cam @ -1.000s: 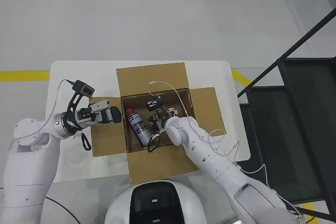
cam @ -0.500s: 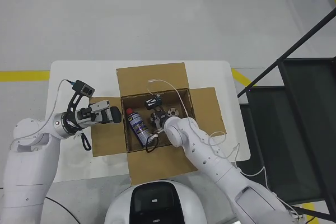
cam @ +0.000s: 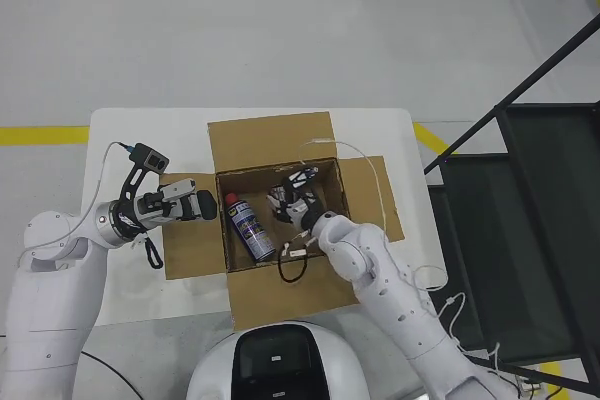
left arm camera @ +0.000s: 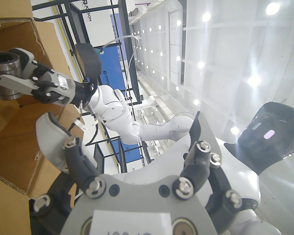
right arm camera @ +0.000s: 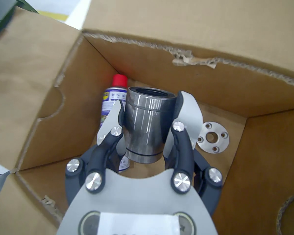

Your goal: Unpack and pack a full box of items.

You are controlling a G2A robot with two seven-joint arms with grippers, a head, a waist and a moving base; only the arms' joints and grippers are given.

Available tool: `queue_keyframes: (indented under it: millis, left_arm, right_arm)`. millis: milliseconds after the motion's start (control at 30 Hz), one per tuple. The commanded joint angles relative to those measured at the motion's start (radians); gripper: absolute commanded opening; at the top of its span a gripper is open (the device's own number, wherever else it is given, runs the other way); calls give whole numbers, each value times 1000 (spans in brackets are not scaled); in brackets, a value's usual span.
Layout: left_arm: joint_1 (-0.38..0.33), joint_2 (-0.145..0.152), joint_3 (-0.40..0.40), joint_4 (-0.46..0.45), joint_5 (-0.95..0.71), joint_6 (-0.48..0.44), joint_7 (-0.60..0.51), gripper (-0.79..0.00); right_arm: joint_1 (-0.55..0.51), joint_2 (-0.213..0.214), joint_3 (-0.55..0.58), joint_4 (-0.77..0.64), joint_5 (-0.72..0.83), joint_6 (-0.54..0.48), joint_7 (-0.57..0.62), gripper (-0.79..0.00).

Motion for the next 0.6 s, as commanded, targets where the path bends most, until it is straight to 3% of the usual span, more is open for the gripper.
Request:
queue_keyframes:
  millis: [0,300,567]
  left_arm:
    - [0,0,0,0,0,0,0,0]
    - [0,0,0,0,0,0,0,0]
    - [0,0,0,0,0,0,0,0]
  right_arm:
    - [-36,8,34,-23,24,-68,-69,-785]
    - [-114,32,113,-45,54,-245,-251,-785]
    - [-114,32,113,-45,54,-245,-251,-785]
